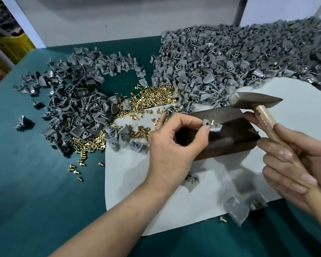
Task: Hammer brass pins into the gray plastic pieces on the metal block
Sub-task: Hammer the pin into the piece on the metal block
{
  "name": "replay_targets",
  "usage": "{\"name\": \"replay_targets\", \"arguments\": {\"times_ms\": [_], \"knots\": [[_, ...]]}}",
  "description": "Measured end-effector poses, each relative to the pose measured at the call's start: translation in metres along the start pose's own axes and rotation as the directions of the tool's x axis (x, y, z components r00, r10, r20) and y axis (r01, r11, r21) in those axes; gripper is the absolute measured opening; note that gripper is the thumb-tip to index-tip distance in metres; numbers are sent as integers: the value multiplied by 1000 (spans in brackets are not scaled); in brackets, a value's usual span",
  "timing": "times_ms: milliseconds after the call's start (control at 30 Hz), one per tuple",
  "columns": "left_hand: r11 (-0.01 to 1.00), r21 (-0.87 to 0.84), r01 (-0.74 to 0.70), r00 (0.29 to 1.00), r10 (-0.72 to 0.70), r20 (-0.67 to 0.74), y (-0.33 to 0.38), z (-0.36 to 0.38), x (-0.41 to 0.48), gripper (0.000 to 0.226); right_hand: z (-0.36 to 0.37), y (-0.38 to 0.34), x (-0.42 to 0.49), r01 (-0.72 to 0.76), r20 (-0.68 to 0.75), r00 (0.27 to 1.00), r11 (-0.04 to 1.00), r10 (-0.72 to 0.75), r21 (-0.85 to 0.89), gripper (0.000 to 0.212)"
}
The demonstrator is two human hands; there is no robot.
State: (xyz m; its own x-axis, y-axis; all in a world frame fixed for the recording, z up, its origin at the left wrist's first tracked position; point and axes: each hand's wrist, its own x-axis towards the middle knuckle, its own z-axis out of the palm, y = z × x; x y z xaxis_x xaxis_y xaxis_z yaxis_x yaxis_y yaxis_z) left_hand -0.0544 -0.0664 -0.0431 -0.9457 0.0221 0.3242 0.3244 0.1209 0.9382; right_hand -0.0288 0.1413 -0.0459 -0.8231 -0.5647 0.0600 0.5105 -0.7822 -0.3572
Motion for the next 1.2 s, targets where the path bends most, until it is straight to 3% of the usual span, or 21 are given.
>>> {"name": "replay_targets", "arguments": {"times_ms": [133,200,300,367,433,467,567,667,700,767,900,1200], "knots": [[1000,0,16,1000,-16,9,-1,1,-1,16,20,0,-3,54,-131,988,970,-87,-237,39],[1000,16,16,1000,-16,10,-3,1,0,14,20,5,-3,66,-190,966,880,-174,-470,53],[990,142,-15,1000,16,-5,-7,3,2,8,26,4,-5,21,-256,916,674,-309,-738,74],[970,241,-26,999,33,-23,-8,4,4,6,39,4,-5,-5,-237,887,505,-397,-863,66],[959,284,-22,999,34,-35,-8,5,4,7,50,2,-7,-89,-201,846,241,-494,-966,50],[957,290,-22,999,33,-34,-7,5,3,7,54,1,-7,-129,-184,849,142,-495,-981,46],[954,299,-22,999,28,-17,-6,4,3,8,69,-1,-6,-210,-184,867,-6,-463,-978,46],[947,320,-19,1000,23,-10,-5,3,4,11,86,0,1,-280,-111,862,-282,-495,-918,47],[947,321,-15,1000,18,-5,-4,3,3,13,92,1,4,-291,-100,862,-323,-498,-900,46],[948,319,-12,1000,13,-2,-3,3,3,15,99,3,7,-292,-105,862,-315,-496,-903,46],[945,328,-17,1000,17,2,-1,3,2,19,103,8,12,-257,-149,857,-159,-493,-953,38],[945,325,-29,999,34,-10,0,2,2,20,94,2,13,-281,-206,877,-115,-434,-953,23]]}}
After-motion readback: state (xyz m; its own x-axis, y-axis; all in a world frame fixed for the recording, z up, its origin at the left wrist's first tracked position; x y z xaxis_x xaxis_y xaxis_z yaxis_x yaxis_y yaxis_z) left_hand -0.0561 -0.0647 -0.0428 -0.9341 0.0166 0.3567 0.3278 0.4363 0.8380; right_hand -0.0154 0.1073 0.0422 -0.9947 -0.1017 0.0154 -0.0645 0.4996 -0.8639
